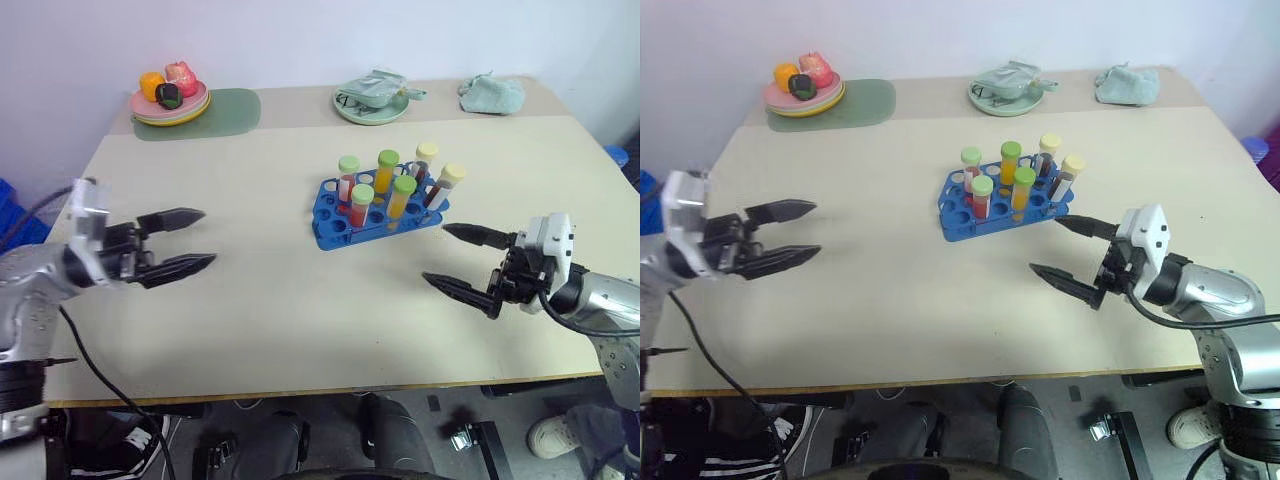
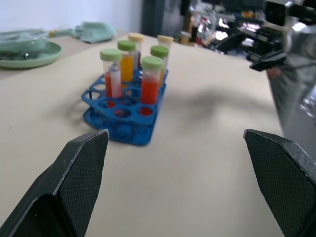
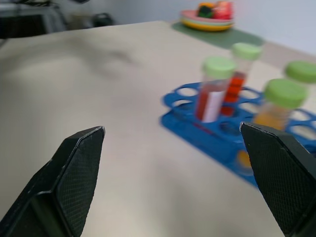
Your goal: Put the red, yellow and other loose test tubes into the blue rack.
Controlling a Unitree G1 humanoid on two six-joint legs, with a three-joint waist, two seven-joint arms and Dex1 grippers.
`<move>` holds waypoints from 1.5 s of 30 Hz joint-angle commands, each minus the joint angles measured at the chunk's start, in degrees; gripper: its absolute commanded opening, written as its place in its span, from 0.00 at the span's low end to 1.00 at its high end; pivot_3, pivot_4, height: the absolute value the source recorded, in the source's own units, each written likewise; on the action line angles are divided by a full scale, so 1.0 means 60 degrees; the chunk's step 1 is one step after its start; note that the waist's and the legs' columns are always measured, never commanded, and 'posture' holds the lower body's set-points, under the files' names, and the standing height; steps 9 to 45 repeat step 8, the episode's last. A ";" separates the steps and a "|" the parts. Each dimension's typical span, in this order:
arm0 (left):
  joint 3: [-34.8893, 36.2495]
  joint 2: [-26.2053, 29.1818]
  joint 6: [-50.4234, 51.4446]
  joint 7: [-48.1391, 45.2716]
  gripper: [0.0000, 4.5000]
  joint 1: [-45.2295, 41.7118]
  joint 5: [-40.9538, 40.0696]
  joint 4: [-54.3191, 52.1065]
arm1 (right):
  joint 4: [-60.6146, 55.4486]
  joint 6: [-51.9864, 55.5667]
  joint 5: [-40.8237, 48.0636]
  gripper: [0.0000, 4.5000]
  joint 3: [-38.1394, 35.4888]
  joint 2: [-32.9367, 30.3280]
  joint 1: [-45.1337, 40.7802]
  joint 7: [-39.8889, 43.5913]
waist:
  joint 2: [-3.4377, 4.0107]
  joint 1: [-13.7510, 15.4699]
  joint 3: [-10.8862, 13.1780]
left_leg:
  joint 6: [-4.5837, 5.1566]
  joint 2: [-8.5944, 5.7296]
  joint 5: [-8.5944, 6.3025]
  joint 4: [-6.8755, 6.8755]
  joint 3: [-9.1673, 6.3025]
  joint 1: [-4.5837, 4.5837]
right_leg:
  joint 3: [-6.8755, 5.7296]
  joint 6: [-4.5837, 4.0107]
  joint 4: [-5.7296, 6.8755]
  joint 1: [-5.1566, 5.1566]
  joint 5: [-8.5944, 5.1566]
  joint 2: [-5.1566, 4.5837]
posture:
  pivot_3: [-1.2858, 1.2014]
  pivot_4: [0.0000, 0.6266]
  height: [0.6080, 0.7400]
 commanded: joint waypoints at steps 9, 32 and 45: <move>0.0746 0.0274 0.0172 -0.0578 1.00 0.1015 -0.0536 -0.0657 | 0.0439 -0.0555 -0.0156 1.00 -0.0498 -0.0334 0.0069 0.0643 | 0.0000 0.0004 0.0000 | 0.0001 0.0002 -0.0001 -0.0002 0.0003 -0.0001 | 0.0001 0.0000 -0.0001 -0.0002 0.0000 -0.0001 | 0.52 0.24 1.00; 0.0746 0.0274 0.0172 -0.0578 1.00 0.1015 -0.0536 -0.0657 | 0.0439 -0.0555 -0.0156 1.00 -0.0498 -0.0334 0.0069 0.0643 | 0.0000 0.0004 0.0000 | 0.0001 0.0002 -0.0001 -0.0002 0.0003 -0.0001 | 0.0001 0.0000 -0.0001 -0.0002 0.0000 -0.0001 | 0.52 0.24 1.00; 0.0746 0.0274 0.0172 -0.0578 1.00 0.1015 -0.0536 -0.0657 | 0.0439 -0.0555 -0.0156 1.00 -0.0498 -0.0334 0.0069 0.0643 | 0.0000 0.0004 0.0000 | 0.0001 0.0002 -0.0001 -0.0002 0.0003 -0.0001 | 0.0001 0.0000 -0.0001 -0.0002 0.0000 -0.0001 | 0.52 0.24 1.00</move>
